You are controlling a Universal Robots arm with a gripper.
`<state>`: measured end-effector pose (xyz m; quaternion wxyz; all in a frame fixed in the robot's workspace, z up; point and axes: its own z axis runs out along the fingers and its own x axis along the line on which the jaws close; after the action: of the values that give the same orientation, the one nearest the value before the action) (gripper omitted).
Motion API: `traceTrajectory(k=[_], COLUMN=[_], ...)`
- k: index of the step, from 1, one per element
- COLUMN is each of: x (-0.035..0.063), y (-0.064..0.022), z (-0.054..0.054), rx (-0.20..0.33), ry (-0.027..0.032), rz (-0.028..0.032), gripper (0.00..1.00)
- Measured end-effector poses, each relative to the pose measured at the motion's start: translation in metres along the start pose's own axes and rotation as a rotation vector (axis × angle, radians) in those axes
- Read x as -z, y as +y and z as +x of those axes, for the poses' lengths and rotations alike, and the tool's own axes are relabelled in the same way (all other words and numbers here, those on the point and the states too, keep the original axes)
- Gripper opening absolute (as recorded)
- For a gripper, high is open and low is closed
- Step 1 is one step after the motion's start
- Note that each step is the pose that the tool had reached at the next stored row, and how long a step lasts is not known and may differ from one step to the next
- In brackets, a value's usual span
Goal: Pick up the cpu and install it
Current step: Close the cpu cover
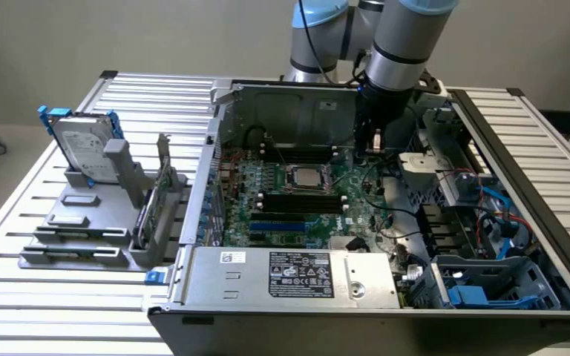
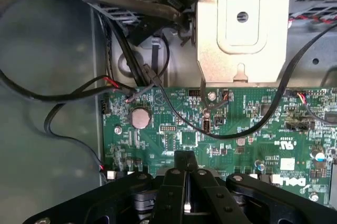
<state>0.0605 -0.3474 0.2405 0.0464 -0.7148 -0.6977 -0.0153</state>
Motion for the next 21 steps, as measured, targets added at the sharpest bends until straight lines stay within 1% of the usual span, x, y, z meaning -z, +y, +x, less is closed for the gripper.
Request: traceTrajectory(k=[2,3,4,8,10,15,18,21], x=[0.0000,0.0001,0.0000,-0.0006,-0.0009,-0.0016,-0.0019,-0.0020], y=[-0.0004,-0.0011,-0.0026,-0.0140,-0.0208,-0.0371,-0.0442,-0.0470], z=[0.000,0.000,0.000,0.000,-0.001,-0.001,-0.001,-0.002], rx=[-0.002,-0.003,-0.003,-0.005,-0.005,-0.006,-0.007,-0.007], ry=[-0.0006,-0.0010,-0.0011,-0.0012,-0.0014,-0.0016,-0.0019,-0.0021], rz=[0.0202,0.0289,0.0356,0.0518,0.0587,0.0712,0.0748,0.0775], gripper=[0.11,0.11,0.11,0.11,0.11,0.11,0.11,0.11])
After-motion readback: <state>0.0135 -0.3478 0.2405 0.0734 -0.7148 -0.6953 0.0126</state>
